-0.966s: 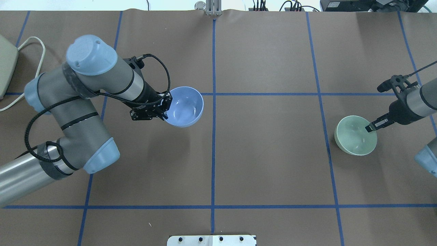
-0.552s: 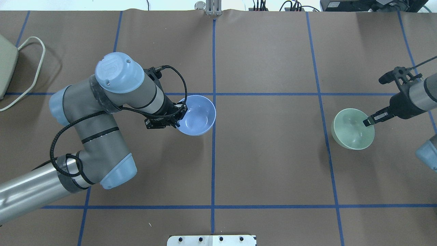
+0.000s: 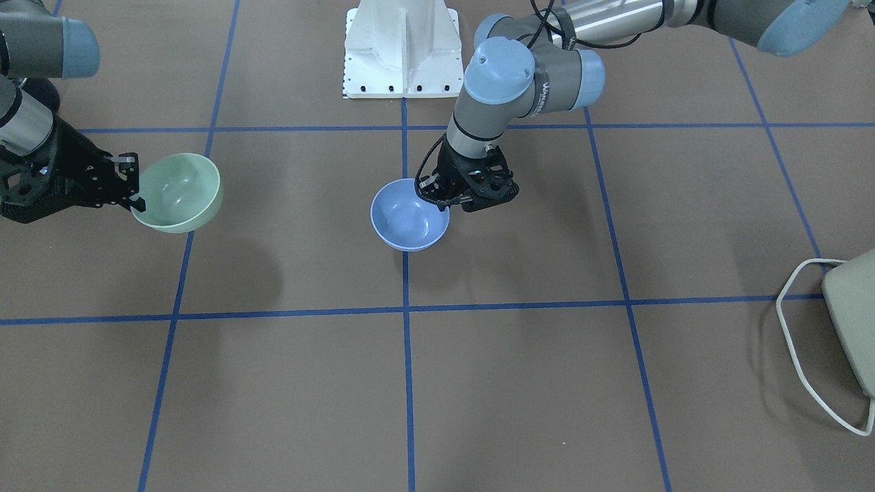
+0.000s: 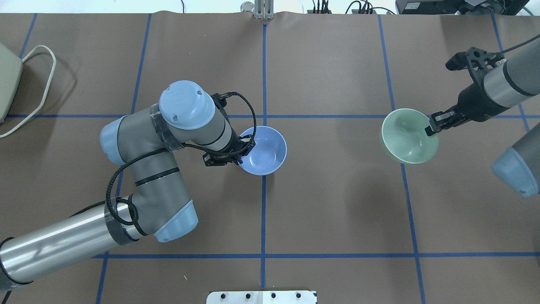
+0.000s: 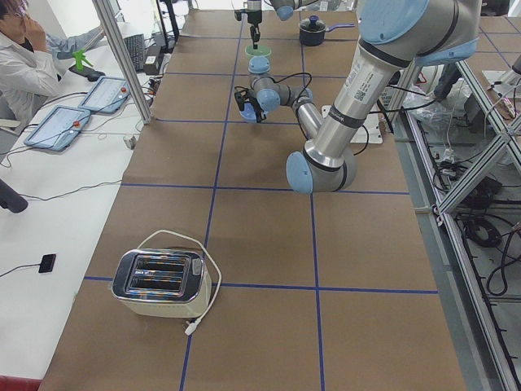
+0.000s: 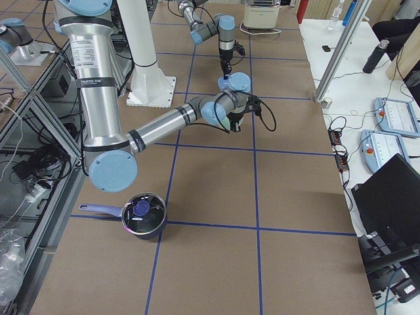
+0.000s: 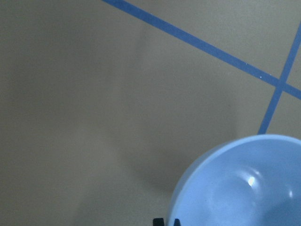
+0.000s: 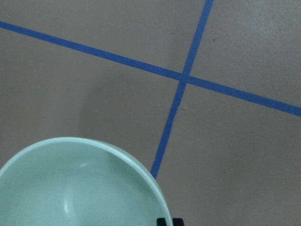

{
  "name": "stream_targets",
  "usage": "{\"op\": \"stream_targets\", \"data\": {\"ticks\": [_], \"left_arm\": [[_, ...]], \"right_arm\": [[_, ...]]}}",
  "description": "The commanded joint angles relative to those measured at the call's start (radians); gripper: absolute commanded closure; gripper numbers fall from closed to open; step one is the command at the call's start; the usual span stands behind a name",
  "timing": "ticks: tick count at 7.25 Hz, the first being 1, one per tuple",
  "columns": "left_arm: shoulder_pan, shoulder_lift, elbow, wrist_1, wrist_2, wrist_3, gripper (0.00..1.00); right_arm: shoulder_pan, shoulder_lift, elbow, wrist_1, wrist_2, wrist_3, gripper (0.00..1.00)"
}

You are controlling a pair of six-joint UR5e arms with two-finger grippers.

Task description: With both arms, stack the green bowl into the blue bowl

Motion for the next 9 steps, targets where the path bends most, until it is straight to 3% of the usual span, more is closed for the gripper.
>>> {"op": "stream_targets", "data": {"ticks": [1, 4, 5, 6, 7, 9], "left_arm": [[0.009, -0.016, 0.039, -0.013, 0.013, 0.005, 1.00], [0.017, -0.010, 0.089, -0.099, 0.015, 0.003, 1.00], [0.016, -0.010, 0.086, -0.107, 0.013, 0.009, 0.84], [0.013, -0.007, 0.083, -0.143, 0.012, 0.009, 0.12], [0.009, -0.005, 0.077, -0.146, 0.013, 0.011, 0.03], [-0.027, 0.073, -0.026, -0.148, -0.020, 0.017, 0.03]], "right_arm": [[-0.076, 0.128, 0.037, -0.089, -0.015, 0.173, 1.00], [-0.148, 0.205, 0.035, -0.093, -0.060, 0.279, 1.00], [-0.153, 0.218, 0.031, -0.093, -0.060, 0.285, 1.00], [-0.159, 0.248, 0.028, -0.120, -0.060, 0.292, 1.00], [-0.167, 0.315, 0.025, -0.204, -0.063, 0.294, 1.00], [-0.211, 0.383, 0.009, -0.270, -0.127, 0.296, 1.00]]}}
